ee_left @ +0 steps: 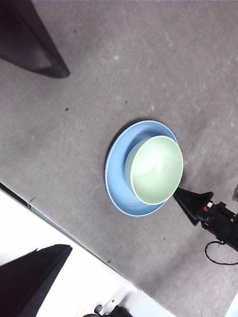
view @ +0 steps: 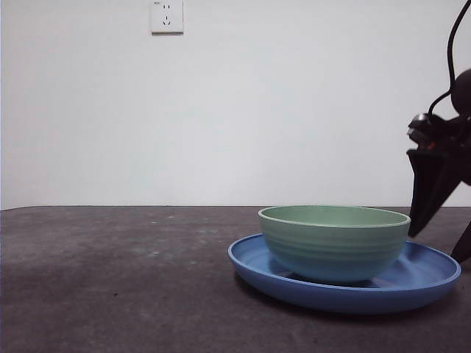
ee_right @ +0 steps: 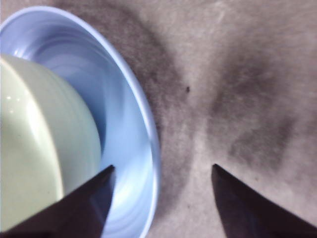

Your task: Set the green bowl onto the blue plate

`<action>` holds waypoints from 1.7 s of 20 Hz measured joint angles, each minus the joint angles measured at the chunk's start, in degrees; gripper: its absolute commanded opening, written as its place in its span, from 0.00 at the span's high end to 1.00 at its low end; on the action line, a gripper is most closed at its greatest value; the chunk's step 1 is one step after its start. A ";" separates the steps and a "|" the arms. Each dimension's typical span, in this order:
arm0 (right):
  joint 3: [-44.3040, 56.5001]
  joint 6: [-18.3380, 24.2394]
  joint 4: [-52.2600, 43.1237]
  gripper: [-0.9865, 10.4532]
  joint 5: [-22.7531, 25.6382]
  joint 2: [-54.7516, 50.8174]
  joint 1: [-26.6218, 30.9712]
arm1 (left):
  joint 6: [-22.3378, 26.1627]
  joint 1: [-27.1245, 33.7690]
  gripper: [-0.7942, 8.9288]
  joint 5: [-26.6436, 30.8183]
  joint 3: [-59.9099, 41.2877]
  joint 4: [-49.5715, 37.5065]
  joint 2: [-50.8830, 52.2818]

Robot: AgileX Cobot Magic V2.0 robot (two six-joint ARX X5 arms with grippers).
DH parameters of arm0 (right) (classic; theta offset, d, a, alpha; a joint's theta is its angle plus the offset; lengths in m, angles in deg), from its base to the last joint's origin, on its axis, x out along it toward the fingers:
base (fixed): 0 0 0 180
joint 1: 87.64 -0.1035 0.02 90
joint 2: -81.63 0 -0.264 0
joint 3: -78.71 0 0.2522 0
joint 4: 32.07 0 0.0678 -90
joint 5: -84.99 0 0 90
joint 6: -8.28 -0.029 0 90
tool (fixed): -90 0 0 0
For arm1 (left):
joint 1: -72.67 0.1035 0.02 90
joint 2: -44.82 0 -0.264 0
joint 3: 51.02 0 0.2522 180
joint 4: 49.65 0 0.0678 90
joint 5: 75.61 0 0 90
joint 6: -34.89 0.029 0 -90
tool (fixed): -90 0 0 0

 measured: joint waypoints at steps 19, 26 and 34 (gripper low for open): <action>-1.38 -1.22 -0.57 0.90 1.66 3.34 -4.26 | 0.00 0.00 0.27 -0.02 0.00 0.00 0.00; -9.03 -2.84 3.52 0.90 2.19 3.34 -5.88 | -0.15 0.00 0.27 -0.02 0.00 0.00 0.00; -10.25 -11.34 -4.66 0.90 0.76 4.09 -16.13 | -0.17 0.00 0.27 -0.02 0.00 0.00 0.00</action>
